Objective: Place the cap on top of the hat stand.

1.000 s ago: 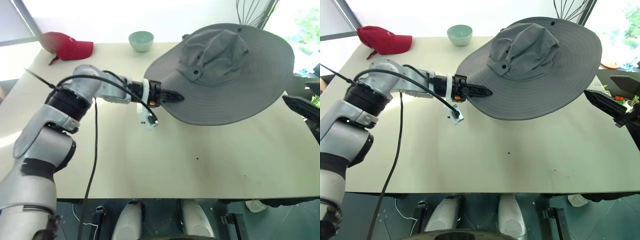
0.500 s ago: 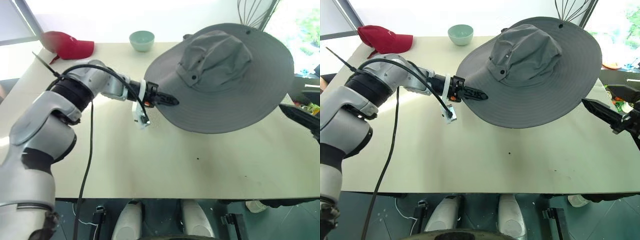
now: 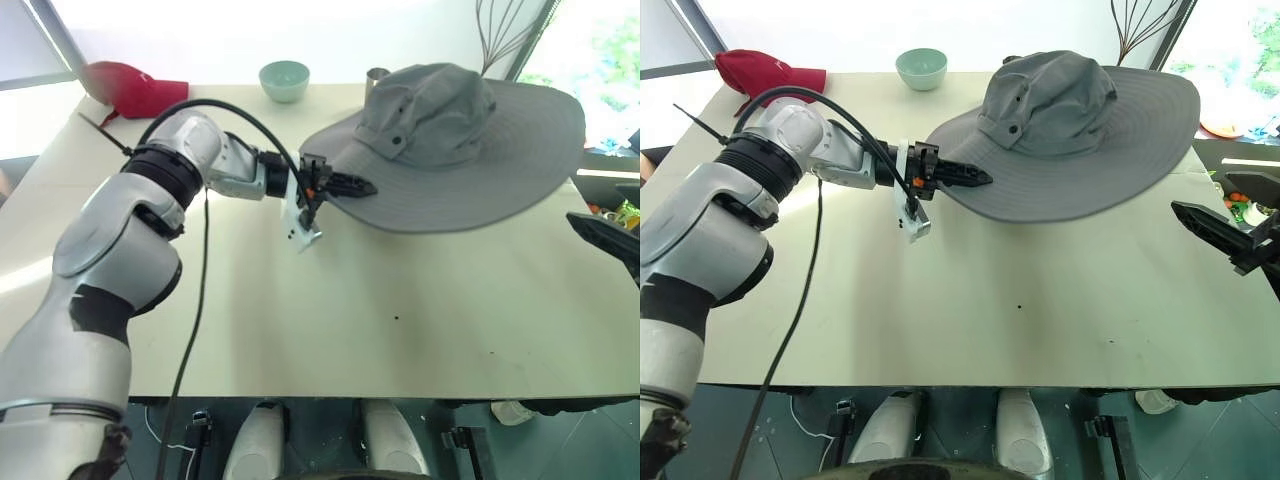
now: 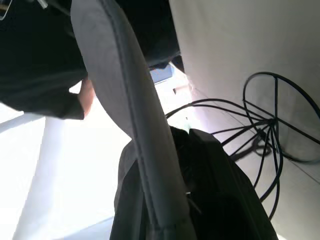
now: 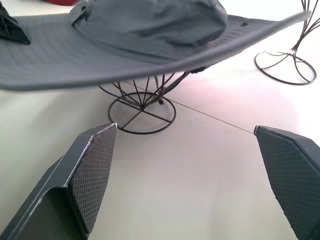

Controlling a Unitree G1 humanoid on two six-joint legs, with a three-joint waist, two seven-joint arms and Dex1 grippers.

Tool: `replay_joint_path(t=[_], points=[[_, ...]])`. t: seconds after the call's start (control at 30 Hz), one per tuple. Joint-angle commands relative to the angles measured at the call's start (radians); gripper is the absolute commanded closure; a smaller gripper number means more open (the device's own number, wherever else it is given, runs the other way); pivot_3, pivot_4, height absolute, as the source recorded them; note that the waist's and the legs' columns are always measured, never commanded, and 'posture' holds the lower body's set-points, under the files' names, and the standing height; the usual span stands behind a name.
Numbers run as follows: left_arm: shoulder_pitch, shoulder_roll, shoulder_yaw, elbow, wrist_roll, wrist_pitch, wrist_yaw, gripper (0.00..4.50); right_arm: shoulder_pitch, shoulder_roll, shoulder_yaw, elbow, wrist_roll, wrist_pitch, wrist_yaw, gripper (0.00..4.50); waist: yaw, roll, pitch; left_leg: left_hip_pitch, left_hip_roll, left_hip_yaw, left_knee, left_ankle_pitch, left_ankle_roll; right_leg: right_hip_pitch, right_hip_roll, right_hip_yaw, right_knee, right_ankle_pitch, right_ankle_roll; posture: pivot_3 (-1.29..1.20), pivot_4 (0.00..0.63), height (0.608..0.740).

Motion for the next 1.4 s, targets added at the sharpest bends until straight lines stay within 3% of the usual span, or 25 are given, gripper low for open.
replay_joint_path(t=[0.03,0.1,0.13,0.33,0.37,0.53,0.73,0.93,1.1,1.23,1.33,1.4], points=[[0.014,0.004,0.035,-0.023,-0.060,-0.010,-0.071,4.25,-0.008,0.005,-0.036,-0.034,0.018,-0.011,-0.013,0.00,0.001,0.000,0.000,0.000,0.000,0.000,0.000,0.000,0.000,0.000,0.000,0.000,0.000,0.000,0.000,0.00,0.150,0.740],[0.028,0.013,0.030,-0.058,-0.047,0.001,-0.082,3.26,-0.009,0.007,-0.033,-0.035,0.023,-0.013,-0.018,0.00,0.001,0.000,0.000,0.000,0.000,0.000,0.000,0.000,0.000,0.000,0.000,0.000,0.000,0.000,0.000,0.00,0.150,0.740],[0.032,0.024,0.014,-0.090,-0.013,0.015,-0.068,3.10,-0.011,0.007,-0.029,-0.035,0.025,-0.013,-0.021,0.00,0.001,0.000,0.000,0.000,0.000,0.000,0.000,0.000,0.000,0.000,0.000,0.000,0.000,0.000,0.000,0.00,0.150,0.740],[0.030,0.080,-0.141,-0.228,0.263,0.172,0.080,0.37,-0.035,0.009,-0.006,-0.026,0.033,-0.021,-0.038,0.00,0.001,0.000,0.000,0.000,0.000,0.000,0.000,0.000,0.000,0.000,0.000,0.000,0.000,0.000,0.000,0.00,0.150,0.740],[0.025,0.081,-0.163,-0.229,0.294,0.195,0.105,0.11,-0.038,0.009,-0.003,-0.024,0.034,-0.022,-0.040,0.00,0.001,0.000,0.000,0.000,0.000,0.000,0.000,0.000,0.000,0.001,0.000,0.000,0.000,0.000,0.000,0.00,0.150,0.740],[-0.013,0.068,-0.289,-0.200,0.442,0.325,0.252,0.11,-0.055,0.014,0.020,-0.021,0.034,-0.027,-0.049,0.00,0.002,0.000,0.000,0.000,0.000,0.000,0.000,0.000,0.000,0.001,0.000,0.000,0.000,0.000,0.001,0.00,0.150,0.740],[-0.036,0.063,-0.271,-0.163,0.375,0.276,0.293,0.11,-0.038,0.006,0.020,-0.030,0.015,-0.035,-0.041,0.00,0.003,0.000,0.000,0.000,-0.001,0.000,0.000,0.000,0.000,0.000,-0.001,0.000,0.000,0.000,0.001,0.00,0.150,0.740],[-0.007,0.165,-0.119,-0.225,0.112,0.044,0.181,0.11,0.061,-0.035,-0.036,-0.033,-0.059,-0.058,0.035,0.00,0.001,-0.001,0.000,-0.001,-0.001,0.000,0.000,0.000,0.000,0.000,-0.002,0.000,-0.001,0.000,0.001,0.00,0.150,0.740],[0.074,0.271,-0.010,-0.237,-0.211,-0.153,-0.071,0.11,0.157,-0.085,-0.081,-0.032,-0.154,-0.103,0.145,0.00,-0.001,0.001,0.000,0.001,-0.001,0.000,0.000,0.000,0.000,0.000,-0.002,0.000,0.000,0.000,0.001,0.00,0.150,0.740],[0.152,0.380,-0.072,-0.257,-0.650,-0.188,-0.360,0.11,0.195,-0.134,-0.109,0.000,-0.220,-0.149,0.235,0.00,-0.002,0.000,0.000,0.001,-0.001,0.000,0.000,0.000,0.000,0.001,-0.002,0.000,0.000,0.000,0.001,0.00,0.150,0.740],[0.268,0.531,-0.163,-0.475,-1.096,0.014,-0.728,0.11,0.189,-0.172,-0.100,0.033,-0.273,-0.194,0.277,0.00,-0.010,0.002,0.000,0.001,-0.001,0.001,0.000,0.000,0.000,0.001,-0.002,0.001,0.000,0.000,0.001,0.00,0.150,0.740],[0.395,0.654,-0.130,-0.666,-1.470,0.297,-1.046,0.11,0.177,-0.203,-0.082,0.043,-0.312,-0.239,0.304,0.00,-0.010,0.002,0.000,0.002,0.000,0.001,0.000,0.000,0.000,0.001,-0.001,0.001,0.001,0.000,0.001,0.00,0.150,0.740]])
